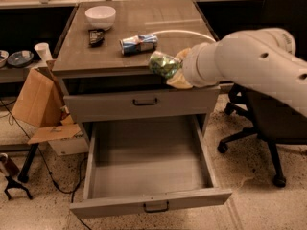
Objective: Pick green can from middle drawer and place on counter
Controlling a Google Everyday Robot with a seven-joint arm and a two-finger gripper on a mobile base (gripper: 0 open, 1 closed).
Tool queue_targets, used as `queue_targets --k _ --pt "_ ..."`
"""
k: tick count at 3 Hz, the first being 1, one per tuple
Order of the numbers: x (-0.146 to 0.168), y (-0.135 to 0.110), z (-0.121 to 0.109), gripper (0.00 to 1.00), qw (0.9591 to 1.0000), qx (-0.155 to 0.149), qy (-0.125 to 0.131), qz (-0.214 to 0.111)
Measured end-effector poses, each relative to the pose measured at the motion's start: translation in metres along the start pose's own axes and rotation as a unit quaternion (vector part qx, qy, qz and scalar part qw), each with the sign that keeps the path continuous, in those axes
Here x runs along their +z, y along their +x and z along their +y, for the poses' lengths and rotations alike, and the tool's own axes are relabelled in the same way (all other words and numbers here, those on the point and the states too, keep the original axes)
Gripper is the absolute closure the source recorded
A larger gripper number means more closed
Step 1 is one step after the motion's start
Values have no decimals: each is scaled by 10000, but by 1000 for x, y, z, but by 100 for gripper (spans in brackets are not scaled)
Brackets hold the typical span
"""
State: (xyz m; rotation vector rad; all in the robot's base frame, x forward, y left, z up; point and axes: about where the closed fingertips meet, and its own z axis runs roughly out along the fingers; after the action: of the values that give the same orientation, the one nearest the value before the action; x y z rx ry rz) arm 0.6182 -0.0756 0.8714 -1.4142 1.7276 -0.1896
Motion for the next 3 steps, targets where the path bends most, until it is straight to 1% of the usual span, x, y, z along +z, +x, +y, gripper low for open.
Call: queue_targets --k 1,2,3 --pt "-5 5 -52 100 9995 39 298 46" --pt "-1 13 -107 100 9986 118 518 80" --pt "13 21 -152 100 9978 189 627 109"
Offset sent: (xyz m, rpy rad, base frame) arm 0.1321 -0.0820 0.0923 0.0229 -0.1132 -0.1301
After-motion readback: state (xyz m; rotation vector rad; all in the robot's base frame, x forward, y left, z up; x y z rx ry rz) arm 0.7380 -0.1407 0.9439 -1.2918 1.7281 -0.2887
